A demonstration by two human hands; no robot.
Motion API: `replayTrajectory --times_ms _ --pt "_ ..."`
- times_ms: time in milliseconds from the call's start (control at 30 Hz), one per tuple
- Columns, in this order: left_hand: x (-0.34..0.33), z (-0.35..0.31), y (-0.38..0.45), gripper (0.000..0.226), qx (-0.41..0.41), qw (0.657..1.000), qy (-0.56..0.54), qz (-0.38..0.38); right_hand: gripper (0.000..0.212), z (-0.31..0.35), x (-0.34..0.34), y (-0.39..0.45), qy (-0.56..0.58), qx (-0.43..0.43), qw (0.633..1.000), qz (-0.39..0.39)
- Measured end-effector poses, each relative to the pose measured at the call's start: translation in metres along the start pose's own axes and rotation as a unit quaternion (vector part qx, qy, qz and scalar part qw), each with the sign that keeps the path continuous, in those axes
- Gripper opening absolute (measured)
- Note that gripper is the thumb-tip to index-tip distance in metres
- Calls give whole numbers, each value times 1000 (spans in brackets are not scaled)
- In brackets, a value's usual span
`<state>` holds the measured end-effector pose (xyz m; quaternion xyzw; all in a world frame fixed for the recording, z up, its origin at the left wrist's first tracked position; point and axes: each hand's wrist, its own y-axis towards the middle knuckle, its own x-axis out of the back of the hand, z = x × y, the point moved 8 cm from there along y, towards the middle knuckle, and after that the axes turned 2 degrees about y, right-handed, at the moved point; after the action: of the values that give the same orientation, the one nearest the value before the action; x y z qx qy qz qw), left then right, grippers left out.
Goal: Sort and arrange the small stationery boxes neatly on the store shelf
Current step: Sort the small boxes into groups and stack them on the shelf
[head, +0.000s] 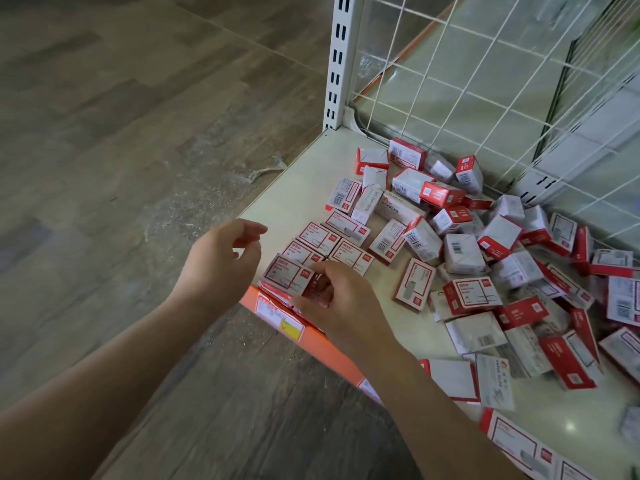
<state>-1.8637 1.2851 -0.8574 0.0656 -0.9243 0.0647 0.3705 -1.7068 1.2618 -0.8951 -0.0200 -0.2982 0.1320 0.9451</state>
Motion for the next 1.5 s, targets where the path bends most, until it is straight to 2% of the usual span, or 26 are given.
replayTrajectory --times_ms 167,267,400,500,633,1267,1500 --pt "-12 -9 -7 32 -56 992 71 83 43 -2 10 -6 -51 -8 999 6" --pt "-25 -20 -18 42 -152 962 153 170 42 -8 20 -14 -89 -15 996 -26" --pt "-37 -25 -23 53 -195 915 266 231 43 -14 22 -22 -144 -4 988 -58" --pt "-43 -28 -19 52 -204 887 340 237 47 -14 19 -25 -198 31 977 -77" --pt "-45 -29 -15 53 -213 876 367 230 45 -13 16 -25 -221 36 972 -69" --pt "-42 -23 -15 56 -212 883 358 217 46 -14 17 -25 -217 24 975 -50" --pt "-42 -24 -16 56 -207 884 356 220 44 -15 18 -26 -220 34 972 -79"
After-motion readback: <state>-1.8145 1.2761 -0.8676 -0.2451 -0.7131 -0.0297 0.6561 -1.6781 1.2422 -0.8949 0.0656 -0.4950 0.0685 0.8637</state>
